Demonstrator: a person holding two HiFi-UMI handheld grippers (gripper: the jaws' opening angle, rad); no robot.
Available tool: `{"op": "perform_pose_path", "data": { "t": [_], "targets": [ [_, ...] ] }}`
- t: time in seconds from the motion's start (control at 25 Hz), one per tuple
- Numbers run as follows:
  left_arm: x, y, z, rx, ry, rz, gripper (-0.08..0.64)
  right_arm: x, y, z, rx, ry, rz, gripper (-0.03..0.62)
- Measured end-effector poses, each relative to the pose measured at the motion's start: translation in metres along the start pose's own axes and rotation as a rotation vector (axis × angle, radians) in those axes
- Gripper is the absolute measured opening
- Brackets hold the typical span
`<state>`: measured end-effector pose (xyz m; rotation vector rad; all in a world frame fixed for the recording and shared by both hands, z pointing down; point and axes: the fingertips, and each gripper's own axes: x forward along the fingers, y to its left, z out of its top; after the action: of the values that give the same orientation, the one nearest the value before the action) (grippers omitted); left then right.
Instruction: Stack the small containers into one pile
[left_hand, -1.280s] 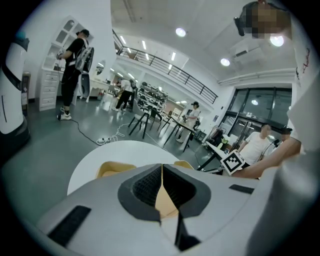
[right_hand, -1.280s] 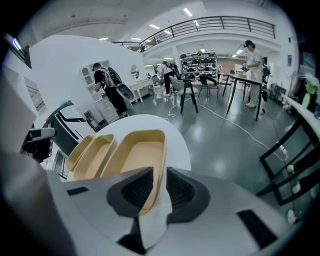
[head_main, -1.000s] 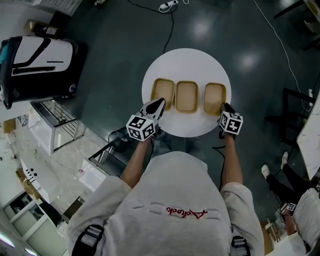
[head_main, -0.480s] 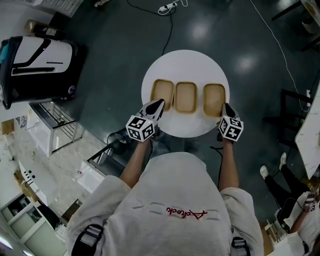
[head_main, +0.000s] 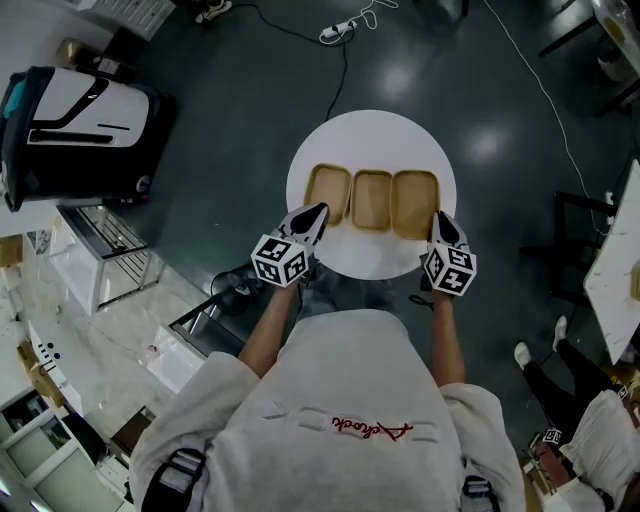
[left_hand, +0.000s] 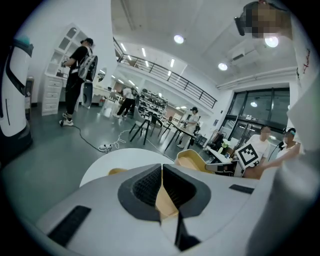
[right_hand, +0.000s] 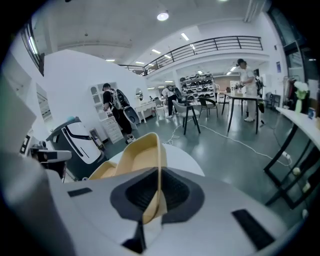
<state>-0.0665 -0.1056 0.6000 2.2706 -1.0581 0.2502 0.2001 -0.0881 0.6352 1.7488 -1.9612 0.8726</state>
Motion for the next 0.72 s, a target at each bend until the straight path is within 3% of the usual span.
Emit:
{"op": "perform_pose_path", "data": {
  "t": [0.36,0.72],
  "targets": [
    [-0.038,0.02,0.001,-0.016,-0.035,0.068,0.02,0.026,0.061,-0.014,0.01,0.037,0.085,0.034],
    [-0.068,0.048,-0.002,-0.03,-0.036,0.105,0.02,0.048,0.087,-0.042,0.123,0.081,0.061,0.034]
  ]
}}
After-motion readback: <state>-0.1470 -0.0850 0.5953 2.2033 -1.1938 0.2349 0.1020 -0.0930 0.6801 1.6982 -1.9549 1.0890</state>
